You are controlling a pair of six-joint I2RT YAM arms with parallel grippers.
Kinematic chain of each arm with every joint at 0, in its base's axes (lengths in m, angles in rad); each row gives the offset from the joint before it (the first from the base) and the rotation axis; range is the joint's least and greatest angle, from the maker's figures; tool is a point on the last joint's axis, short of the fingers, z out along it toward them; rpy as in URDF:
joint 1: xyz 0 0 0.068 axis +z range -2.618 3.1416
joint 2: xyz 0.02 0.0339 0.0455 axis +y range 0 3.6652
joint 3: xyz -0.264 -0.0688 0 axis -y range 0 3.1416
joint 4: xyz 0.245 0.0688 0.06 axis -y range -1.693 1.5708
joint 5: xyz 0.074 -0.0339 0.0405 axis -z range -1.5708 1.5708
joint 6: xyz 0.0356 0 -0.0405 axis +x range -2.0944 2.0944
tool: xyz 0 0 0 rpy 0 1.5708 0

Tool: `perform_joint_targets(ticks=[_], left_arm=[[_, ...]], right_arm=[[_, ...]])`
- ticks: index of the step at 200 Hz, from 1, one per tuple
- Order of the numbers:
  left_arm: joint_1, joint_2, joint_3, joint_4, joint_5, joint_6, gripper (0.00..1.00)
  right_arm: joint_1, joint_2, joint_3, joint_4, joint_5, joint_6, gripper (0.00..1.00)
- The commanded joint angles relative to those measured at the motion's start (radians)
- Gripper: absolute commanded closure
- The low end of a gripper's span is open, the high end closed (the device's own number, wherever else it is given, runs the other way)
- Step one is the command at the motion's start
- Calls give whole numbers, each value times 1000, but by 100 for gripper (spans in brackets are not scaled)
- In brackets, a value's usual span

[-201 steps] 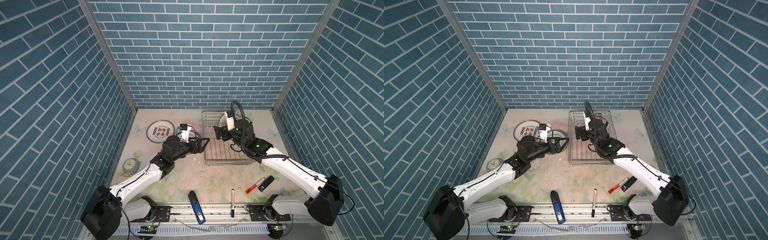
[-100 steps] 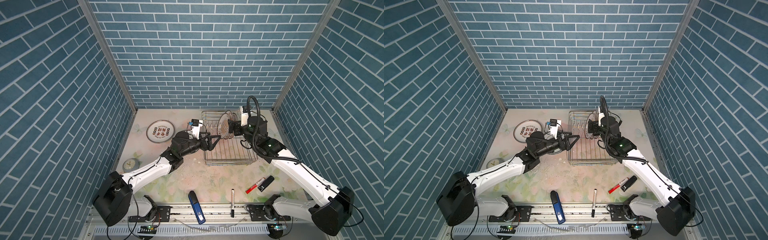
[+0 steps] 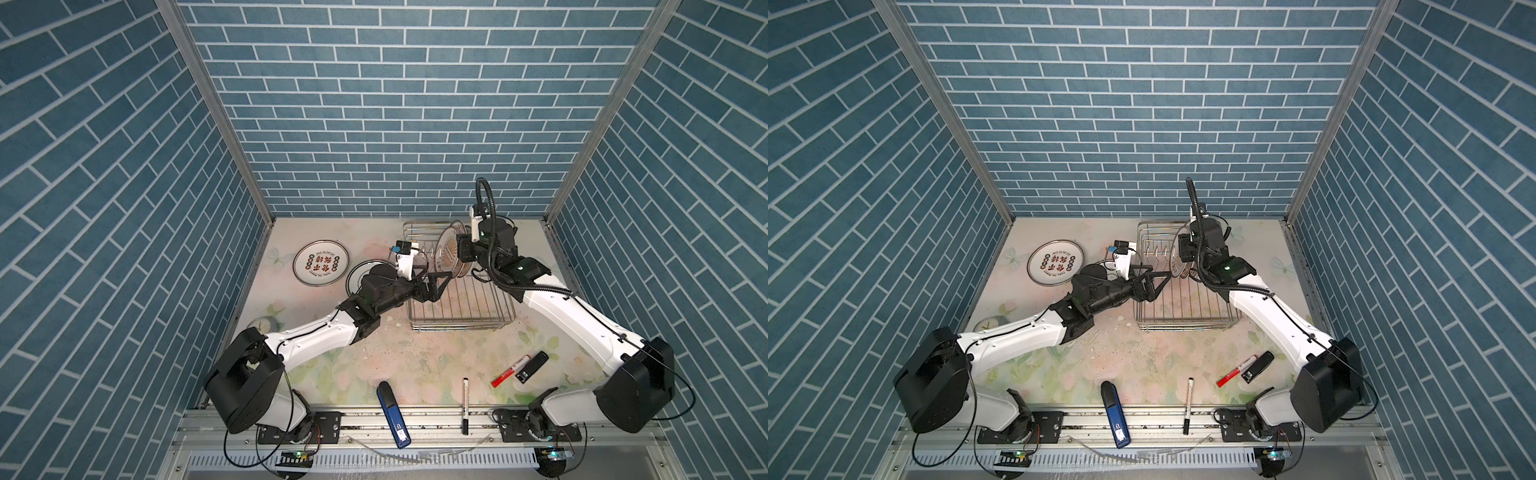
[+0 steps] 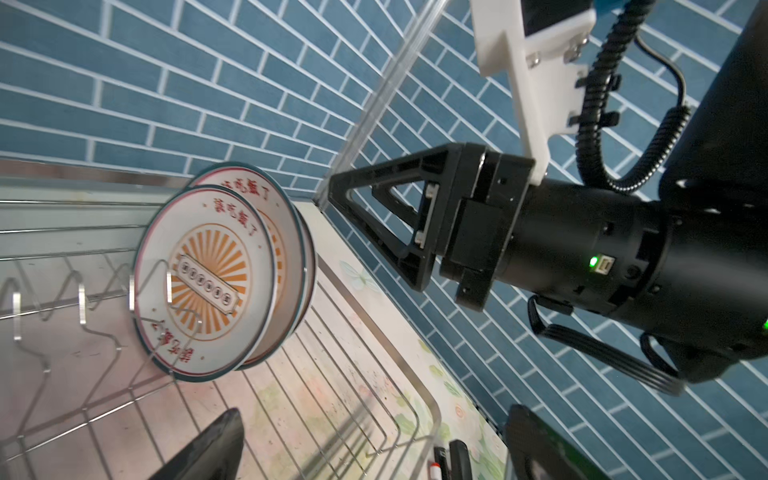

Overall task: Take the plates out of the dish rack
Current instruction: 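Lower the right gripper onto the orange-sunburst plate rim in the rack and grasp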

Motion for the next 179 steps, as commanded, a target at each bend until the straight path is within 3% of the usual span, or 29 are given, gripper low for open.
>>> perform_joint_targets(ticks=[1,41,107,179], left_arm=[[-1,-26,-32,30,-77,17,0],[-2,-59,-67,52,-101,28,0],[-3,6,-51,104,-19,-2,0],[-7,18,-59,124,-13,-17,0]], right_arm=[[-17,47,63,-19,-25,-14,44],[-34,139,128,-54,-6,-18,53],[-46,239,200,-89,49,-33,63],[-45,315,260,-123,140,-42,70]])
